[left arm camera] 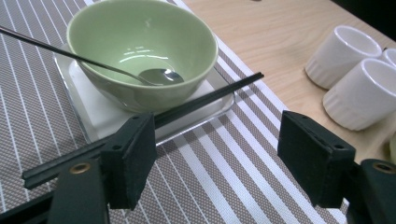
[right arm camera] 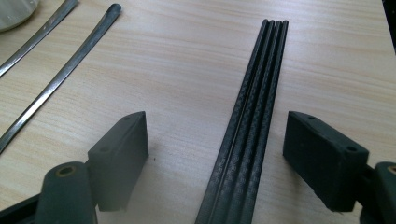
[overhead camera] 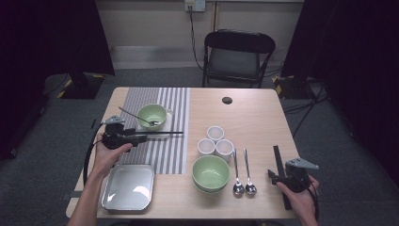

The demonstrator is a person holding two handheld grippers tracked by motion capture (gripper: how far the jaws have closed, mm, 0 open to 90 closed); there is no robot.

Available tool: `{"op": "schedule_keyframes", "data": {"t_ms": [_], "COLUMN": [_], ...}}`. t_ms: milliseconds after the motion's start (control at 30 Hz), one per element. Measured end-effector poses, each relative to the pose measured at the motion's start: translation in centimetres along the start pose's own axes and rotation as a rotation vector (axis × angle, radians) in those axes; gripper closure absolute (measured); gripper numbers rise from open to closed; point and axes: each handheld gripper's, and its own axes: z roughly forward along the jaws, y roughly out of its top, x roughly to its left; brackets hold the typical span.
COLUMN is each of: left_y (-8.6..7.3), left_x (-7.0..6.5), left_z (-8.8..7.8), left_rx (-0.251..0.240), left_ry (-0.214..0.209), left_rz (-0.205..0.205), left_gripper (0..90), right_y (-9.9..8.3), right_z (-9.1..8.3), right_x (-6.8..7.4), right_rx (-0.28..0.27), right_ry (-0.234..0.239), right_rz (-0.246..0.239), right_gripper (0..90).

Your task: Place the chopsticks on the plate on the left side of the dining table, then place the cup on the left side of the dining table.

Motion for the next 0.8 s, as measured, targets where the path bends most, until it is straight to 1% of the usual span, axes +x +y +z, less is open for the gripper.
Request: {"op": "schedule_keyframes", "data": {"t_ms": [33,67,100,133,167,200,233,267,300,333,367,400,500,533,567,600,633,700,733,767,800], "left_y": [0.0,0.1,0.2,0.4,0.4,0.4,0.6,0.6,0.6,0.6,0.7,0.8,0.8,0.8,0.8,0.9,0.9,1.2,1.3,1.3,1.6], "left_x": [0.0,-0.3,-0.5,-1.0,-1.0,-1.2,-1.4,-1.7,-1.7,-2.0,-2.1,-2.4,-2.7,-2.9,-3.1,-3.4,-3.4,-4.1,-4.4,-4.4,-4.8], "left_z": [0.0,0.0,-0.1,-0.1,-0.1,0.0,0.1,0.2,0.2,0.3,0.3,0.3,0.5,0.8,0.9,0.9,0.9,1.1,1.1,1.1,1.3], "left_rx": [0.000,-0.004,-0.010,-0.025,-0.025,-0.031,-0.024,-0.032,-0.032,-0.031,-0.032,-0.041,-0.037,-0.024,-0.023,-0.022,-0.022,-0.030,-0.029,-0.029,-0.017], "left_ry": [0.000,-0.008,-0.009,-0.017,-0.017,-0.026,-0.018,-0.026,-0.026,-0.036,-0.035,-0.043,-0.053,-0.071,-0.080,-0.081,-0.081,-0.092,-0.091,-0.091,-0.090], "left_rz": [0.000,0.008,0.009,0.010,0.010,0.008,0.016,0.013,0.013,0.020,0.028,0.043,0.034,0.038,0.038,0.049,0.049,0.054,0.063,0.063,0.080], "left_gripper": [27.6,27.6,27.6,27.7,27.8,28.6,28.8,28.4,28.0,27.5,27.5,27.4,27.1,27.3,27.4,28.0,28.3,28.2,28.3,28.5,28.1], "right_y": [0.0,0.0,0.0,0.0,0.0,0.0,0.0,0.0,0.0,0.0,0.0,0.0,0.0,0.0,0.0,0.0,0.0,0.0,0.0,0.0,0.0], "right_z": [0.0,0.0,0.0,0.0,0.0,0.0,0.0,0.0,0.0,0.0,0.0,0.0,0.0,0.0,0.0,0.0,0.0,0.0,0.0,0.0,0.0], "right_x": [0.0,0.0,0.0,0.0,0.0,0.0,0.0,0.0,0.0,0.0,0.0,0.0,0.0,0.0,0.0,0.0,0.0,0.0,0.0,0.0,0.0], "right_rx": [0.000,0.001,0.001,0.000,0.000,0.001,0.001,0.000,0.000,0.001,0.001,0.000,0.001,0.000,0.001,0.001,0.001,0.000,0.000,0.000,0.000], "right_ry": [0.000,0.000,0.000,0.002,0.002,0.002,0.002,0.002,0.002,0.002,0.002,0.002,0.002,0.002,0.002,0.002,0.002,0.002,0.002,0.002,0.003], "right_rz": [0.000,0.001,0.001,0.000,0.000,0.000,0.000,-0.001,-0.001,0.000,0.000,-0.001,0.000,0.000,0.000,0.000,0.000,-0.001,-0.001,-0.001,0.000], "right_gripper": [21.5,21.5,21.5,21.5,21.5,21.5,21.5,21.4,21.4,21.4,21.4,21.4,21.5,21.5,21.5,21.5,21.5,21.5,21.5,21.5,21.5]}}
